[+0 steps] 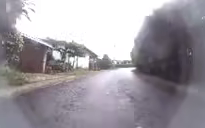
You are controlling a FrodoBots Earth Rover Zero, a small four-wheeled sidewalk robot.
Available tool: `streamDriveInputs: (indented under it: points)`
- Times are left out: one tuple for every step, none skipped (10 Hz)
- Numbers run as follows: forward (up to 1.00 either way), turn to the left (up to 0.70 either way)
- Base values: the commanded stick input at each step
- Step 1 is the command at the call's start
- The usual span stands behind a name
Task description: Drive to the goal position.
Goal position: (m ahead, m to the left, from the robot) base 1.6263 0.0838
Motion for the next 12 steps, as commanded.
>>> streamDriveInputs:
  points:
    - [0.70, -0.29]
    - [0.70, -0.22]
    - [0.70, -0.15]
    - [0.70, -0.08]
    - [0.70, -0.01]
    - [0.70, 0.01]
    - [0.70, 0.01]
    - [0.70, 0.01]
    - [0.70, 0.03]
    - [0.70, 0.10]
    - [0.70, 0.17]
    - [0.70, 0.24]
